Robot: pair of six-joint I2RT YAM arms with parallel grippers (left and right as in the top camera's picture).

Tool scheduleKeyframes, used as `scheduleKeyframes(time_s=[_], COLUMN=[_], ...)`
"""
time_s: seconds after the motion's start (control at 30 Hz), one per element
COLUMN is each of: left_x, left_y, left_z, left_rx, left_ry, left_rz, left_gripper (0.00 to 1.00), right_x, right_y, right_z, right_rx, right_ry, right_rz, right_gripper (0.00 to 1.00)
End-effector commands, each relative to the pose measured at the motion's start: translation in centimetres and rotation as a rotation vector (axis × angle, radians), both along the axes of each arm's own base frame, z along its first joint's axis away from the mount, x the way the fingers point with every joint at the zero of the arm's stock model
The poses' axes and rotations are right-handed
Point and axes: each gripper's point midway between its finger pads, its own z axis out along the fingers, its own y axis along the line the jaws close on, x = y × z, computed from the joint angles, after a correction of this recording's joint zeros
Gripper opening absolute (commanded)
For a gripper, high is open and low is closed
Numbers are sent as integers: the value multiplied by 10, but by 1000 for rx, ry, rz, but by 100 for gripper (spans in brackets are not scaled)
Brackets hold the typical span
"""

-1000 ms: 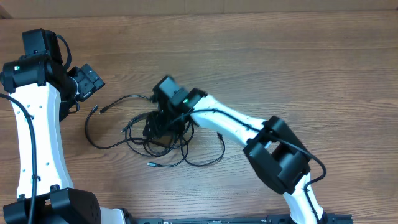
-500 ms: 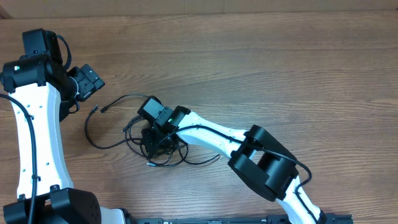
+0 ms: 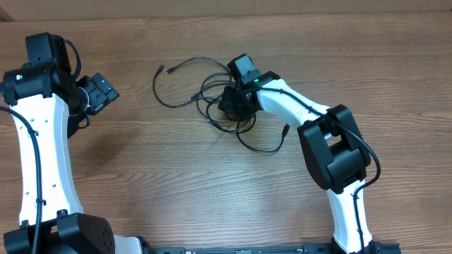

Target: Untangle cables

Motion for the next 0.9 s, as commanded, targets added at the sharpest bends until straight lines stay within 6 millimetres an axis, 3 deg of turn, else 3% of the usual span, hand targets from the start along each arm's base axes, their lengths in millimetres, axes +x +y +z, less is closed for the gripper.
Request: scheduleKeyframes(time_s=[0.0, 0.1, 0.17, 0.23, 0.33, 0.47, 0.6, 0.63, 0.67, 0.73, 0.77, 0.8, 0.87], left_x=[1, 1, 1, 1, 1, 1, 1, 1, 1, 2, 5, 10, 17], left_y=[-1, -1, -1, -1, -1, -1, -1, -1, -1, -1, 0, 1, -17], left_z=[0, 0, 0, 0, 0, 0, 0, 0, 0, 0, 1, 3, 5], left_rx=[-11, -11, -11, -12, -11, -11, -11, -11, -11, -12, -8, -3, -100], left_ry=[-3, -3, -3, -3, -3, -3, -3, -3, -3, -7, -21, -41, -77], left_rz=[14, 14, 14, 13, 14, 14, 14, 14, 14, 14, 14, 14, -31], left_gripper=[100, 100, 100, 100, 99, 99, 99, 99, 100, 100, 100, 100, 100], right_x=[-13, -6, 3, 11, 16, 14, 17, 15, 12, 1, -2, -10, -18], right_y=[21, 27, 12, -14, -75, -114, -210, -225, -244, -281, -291, -311, -335], right_z=[13, 75, 117, 131, 110, 101, 94, 93, 90, 85, 82, 78, 72], right_rx=[133, 179, 171, 105, -73, -194, -494, -506, -515, -531, -535, -540, -542], right_ry=[22, -94, -178, -208, -142, -100, -56, -33, -2, 69, 89, 126, 165], right_rz=[151, 255, 221, 162, 42, -27, -269, -297, -331, -397, -417, -455, -509], right_gripper=[9, 4, 4, 4, 4, 10, 23, 30, 43, 84, 94, 100, 100])
